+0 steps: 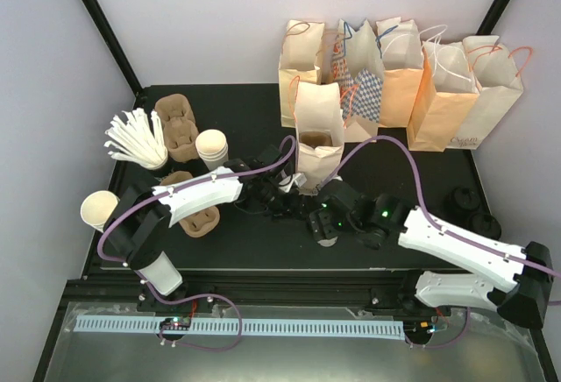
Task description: Pack the takeout coffee
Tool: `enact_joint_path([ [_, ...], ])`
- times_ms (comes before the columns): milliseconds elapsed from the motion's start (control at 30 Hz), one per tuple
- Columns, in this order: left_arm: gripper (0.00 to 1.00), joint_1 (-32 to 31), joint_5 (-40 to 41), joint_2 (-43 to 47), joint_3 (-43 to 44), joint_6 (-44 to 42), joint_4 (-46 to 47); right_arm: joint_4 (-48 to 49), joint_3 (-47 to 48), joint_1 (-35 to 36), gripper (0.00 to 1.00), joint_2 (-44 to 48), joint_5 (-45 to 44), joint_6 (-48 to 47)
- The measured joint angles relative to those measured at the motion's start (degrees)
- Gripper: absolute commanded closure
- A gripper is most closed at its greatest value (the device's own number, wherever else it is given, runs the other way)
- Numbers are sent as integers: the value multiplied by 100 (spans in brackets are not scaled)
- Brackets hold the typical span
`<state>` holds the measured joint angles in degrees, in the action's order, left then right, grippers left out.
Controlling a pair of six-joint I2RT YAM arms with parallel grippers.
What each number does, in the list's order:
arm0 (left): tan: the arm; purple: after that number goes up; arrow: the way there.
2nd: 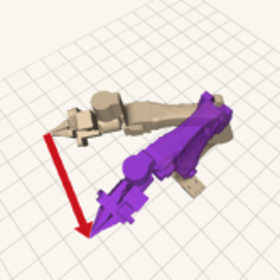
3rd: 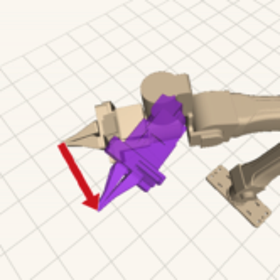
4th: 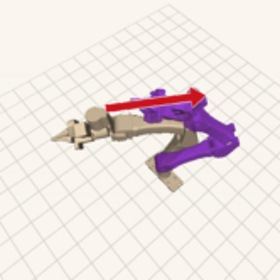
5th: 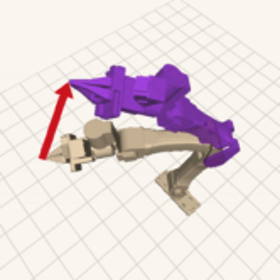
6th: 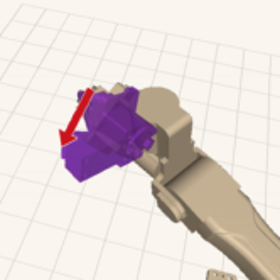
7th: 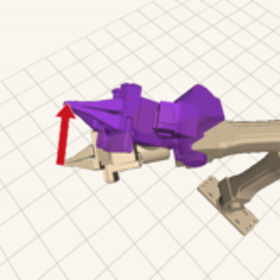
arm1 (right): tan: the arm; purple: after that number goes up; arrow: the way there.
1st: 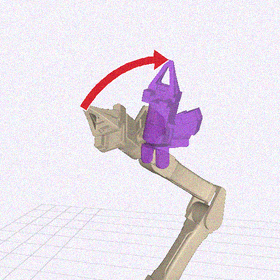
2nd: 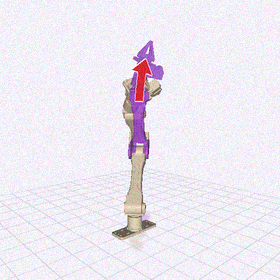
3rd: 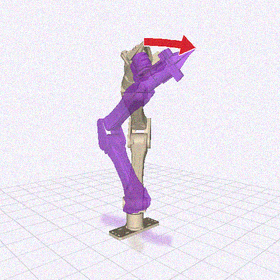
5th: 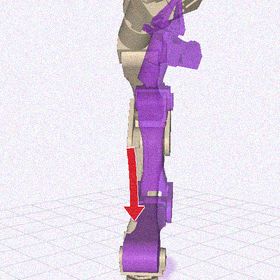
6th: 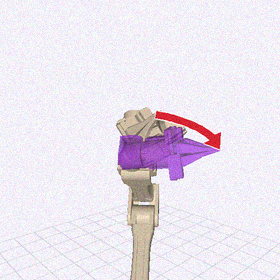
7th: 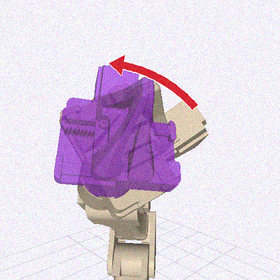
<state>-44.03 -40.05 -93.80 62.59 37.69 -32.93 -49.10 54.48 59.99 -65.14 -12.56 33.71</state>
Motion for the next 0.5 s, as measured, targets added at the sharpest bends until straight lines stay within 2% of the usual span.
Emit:
enact_joint_path([
  [133, 45, 0, -15, 0, 48, 101, 31, -13, -94, -376, 14, 387, 407, 122],
  [367, 45, 0, -264, 0, 109, 339, 304, 48, -640, -1567, 18, 992, 1665, 221],
  [500, 50, 0, -428, 2, 109, 459, 450, 109, -879, -2256, 23, 1196, 2367, 256],
])
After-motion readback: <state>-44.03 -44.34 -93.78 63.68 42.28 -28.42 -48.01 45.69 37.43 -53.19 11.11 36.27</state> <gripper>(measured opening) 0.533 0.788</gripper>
